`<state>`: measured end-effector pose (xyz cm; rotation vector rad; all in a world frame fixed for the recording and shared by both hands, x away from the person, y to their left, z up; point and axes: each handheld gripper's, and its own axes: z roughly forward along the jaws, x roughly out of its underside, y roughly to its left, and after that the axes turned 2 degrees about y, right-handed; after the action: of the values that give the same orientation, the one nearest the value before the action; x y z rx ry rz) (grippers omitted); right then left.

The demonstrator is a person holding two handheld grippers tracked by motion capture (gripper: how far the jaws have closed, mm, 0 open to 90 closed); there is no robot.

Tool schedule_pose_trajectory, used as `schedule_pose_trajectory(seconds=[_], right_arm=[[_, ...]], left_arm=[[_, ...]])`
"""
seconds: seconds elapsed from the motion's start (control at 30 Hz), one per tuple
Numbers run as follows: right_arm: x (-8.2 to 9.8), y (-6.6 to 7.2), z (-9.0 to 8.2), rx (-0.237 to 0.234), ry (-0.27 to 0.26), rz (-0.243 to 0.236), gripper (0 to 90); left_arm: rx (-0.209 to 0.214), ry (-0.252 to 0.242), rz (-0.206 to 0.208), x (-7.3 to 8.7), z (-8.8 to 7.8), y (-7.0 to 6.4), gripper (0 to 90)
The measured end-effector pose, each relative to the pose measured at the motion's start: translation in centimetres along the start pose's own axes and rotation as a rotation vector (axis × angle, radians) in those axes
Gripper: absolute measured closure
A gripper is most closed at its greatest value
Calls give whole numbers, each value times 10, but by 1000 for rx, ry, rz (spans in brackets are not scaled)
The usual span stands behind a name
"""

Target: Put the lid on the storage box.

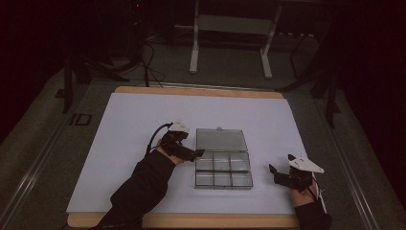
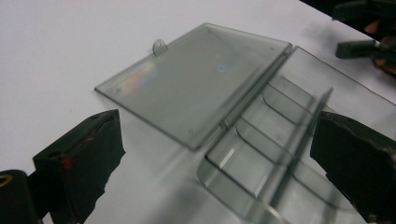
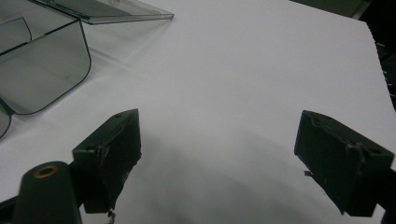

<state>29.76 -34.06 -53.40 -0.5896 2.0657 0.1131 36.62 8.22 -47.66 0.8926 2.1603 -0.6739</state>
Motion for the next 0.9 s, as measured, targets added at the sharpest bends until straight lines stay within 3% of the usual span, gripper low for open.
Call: schedule_pose_trajectory(seconds=[0.1,0.2,0.23,0.27,0.3,0.33,0.43,0.47,0.5,0.57,0.9], right_arm=[[0,0,0,0,0,1,144],[0,0,0,0,3,-1,144],[0,0,0,0,3,-1,144],[0,0,0,0,5,-3,144],[0,0,0,0,5,-3,144],[0,1,1,-1,5,-6,145],[0,1,0,0,5,-7,145],[0,1,0,0,5,-7,145],[0,1,0,-1,4,-5,145],[0,0,0,-1,5,-4,145],[0,1,1,3,10,-9,145]], left_arm=[[-14,8,-9,-5,6,2,41],[-15,-2,-70,-13,17,9,62],[-15,-2,-70,-13,17,9,62],[-17,8,-115,-16,24,14,62],[-17,8,-115,-16,24,14,67],[-31,33,-152,-19,30,17,79],[-39,47,-166,-20,32,18,108],[-66,62,-191,-21,36,19,108],[-62,72,-216,-20,39,20,158],[-76,99,-227,-19,44,20,206],[-25,102,-283,-9,56,26,330]])
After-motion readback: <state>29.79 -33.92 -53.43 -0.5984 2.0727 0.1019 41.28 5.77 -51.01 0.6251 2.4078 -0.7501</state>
